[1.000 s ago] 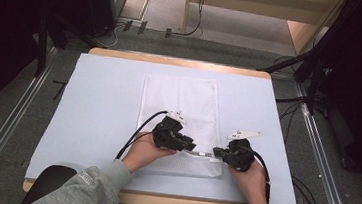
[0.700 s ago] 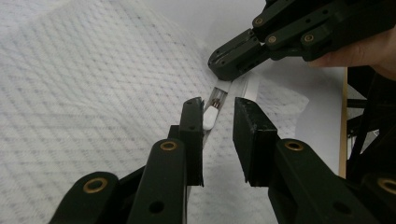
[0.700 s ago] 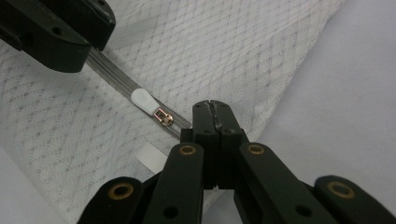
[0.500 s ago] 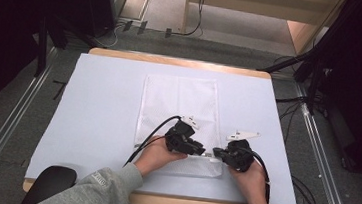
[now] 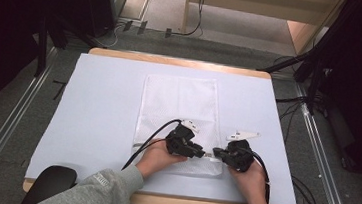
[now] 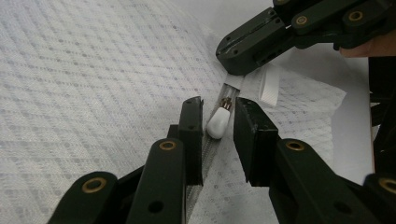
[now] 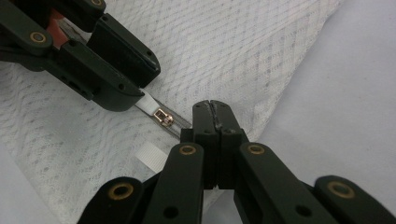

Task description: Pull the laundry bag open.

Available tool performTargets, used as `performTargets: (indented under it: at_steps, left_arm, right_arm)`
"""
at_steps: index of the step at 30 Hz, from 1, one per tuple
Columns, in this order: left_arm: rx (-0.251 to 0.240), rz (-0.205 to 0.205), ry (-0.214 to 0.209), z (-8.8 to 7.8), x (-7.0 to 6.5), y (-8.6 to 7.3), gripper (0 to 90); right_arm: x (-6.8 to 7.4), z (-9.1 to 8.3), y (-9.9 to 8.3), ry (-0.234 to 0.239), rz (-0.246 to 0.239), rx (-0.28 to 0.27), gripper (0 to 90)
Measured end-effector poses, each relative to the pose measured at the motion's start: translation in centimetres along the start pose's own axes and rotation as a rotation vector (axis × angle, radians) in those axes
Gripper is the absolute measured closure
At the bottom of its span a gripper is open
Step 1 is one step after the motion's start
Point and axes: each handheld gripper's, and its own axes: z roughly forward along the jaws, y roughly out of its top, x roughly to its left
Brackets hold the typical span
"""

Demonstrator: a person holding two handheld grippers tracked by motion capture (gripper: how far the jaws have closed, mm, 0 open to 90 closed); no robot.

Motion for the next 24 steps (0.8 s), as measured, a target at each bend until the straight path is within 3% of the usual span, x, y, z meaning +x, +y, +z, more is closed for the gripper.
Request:
performTargets:
  at_steps: [11, 13, 21, 24]
  left_arm:
    - [-0.007, 0.007, 0.007, 0.37, -0.38, -0.08, 79.4]
    - [-0.003, 0.023, 0.012, 0.24, -0.56, -0.05, 79.9]
    - [0.001, 0.021, -0.023, 0.75, -0.76, -0.17, 81.2]
    - [0.0, 0.018, -0.006, 0.94, -0.99, -0.07, 82.5]
  right_arm:
    - [0.0, 0.02, 0.01, -0.001, -0.003, -0.001, 90.0]
    - [-0.01, 0.01, 0.01, 0.0, -0.004, -0.001, 90.0]
    - [0.02, 0.01, 0.01, -0.002, -0.006, 0.0, 90.0]
    - [0.09, 0.01, 0.01, -0.006, -0.002, 0.001, 90.0]
